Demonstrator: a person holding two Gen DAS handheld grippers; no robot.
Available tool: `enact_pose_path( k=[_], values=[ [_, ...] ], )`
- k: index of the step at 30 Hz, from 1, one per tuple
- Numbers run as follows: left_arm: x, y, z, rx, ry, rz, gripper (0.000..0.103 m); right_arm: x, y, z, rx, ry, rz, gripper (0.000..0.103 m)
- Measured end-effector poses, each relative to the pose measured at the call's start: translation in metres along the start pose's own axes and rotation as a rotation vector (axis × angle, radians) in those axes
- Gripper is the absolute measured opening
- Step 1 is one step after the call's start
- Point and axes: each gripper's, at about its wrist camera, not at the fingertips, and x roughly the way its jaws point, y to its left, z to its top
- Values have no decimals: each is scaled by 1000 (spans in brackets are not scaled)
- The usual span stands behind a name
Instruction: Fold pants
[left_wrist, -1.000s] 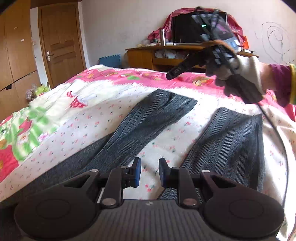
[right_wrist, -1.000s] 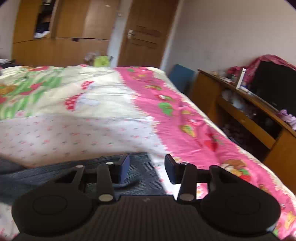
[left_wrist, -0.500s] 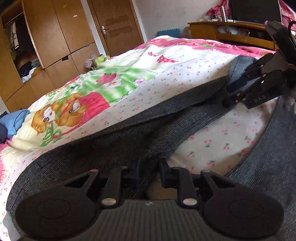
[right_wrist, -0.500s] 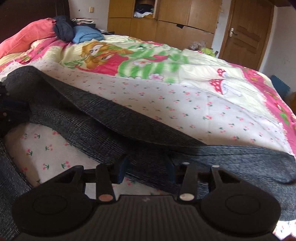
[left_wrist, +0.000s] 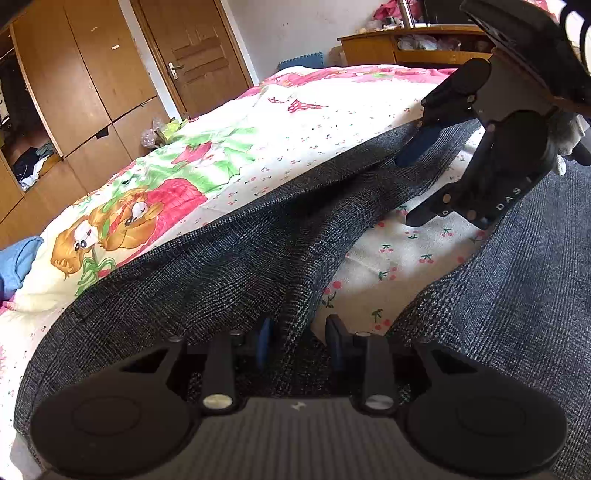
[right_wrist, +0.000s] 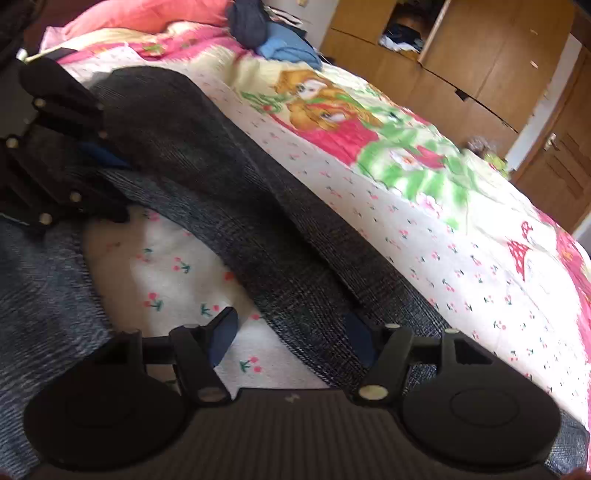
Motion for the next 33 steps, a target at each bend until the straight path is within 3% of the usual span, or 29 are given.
enact_pose_path(
  k=[1, 3, 4, 7, 10, 12, 13, 14, 19, 22, 24, 26, 29, 30, 33],
  values=[
    [1, 3, 1, -13, 3, 1, 43, 7, -7, 2, 63, 13, 11, 36],
    [2, 11, 2, -60, 13, -20, 39, 13, -24, 6, 219, 18, 19, 13],
    [0, 14, 3, -82, 14, -35, 33, 11, -30, 7, 284, 14, 28, 13],
    [-14, 17, 4, -106, 5, -69, 23, -15, -28, 7, 316, 1, 49, 11],
    [-38, 13, 0, -65, -17, -88, 23, -46, -21, 0, 297, -6, 90, 11],
    [-33, 8, -5, -26, 45, -90, 26, -42, -16, -4, 266, 47, 118, 21],
    [-30, 7, -8, -14, 63, -78, 31, -32, -14, -4, 256, 103, 125, 33],
    [-29, 7, -11, -8, 82, -76, 31, -29, -13, -7, 264, 123, 115, 36],
    [-62, 22, -20, -68, 46, -101, 44, -53, -45, -16, 495, -15, 205, 39],
    [-70, 35, -27, -140, 41, -120, 45, -54, -68, -15, 614, -80, 231, 45],
    [-70, 44, -34, -186, 44, -125, 45, -50, -77, -13, 635, -111, 263, 44],
    [-66, 51, -43, -216, 62, -120, 45, -32, -79, -7, 633, -65, 221, 44],
    [-58, 58, -58, -245, 98, -92, 45, 9, -84, -7, 635, 104, -12, 42],
    [-59, 60, -61, -254, 102, -94, 45, 18, -88, -11, 644, 122, -78, 36],
    [-74, 62, -66, -244, 111, -44, 46, 19, -95, -15, 629, 125, -228, 37]
  ],
)
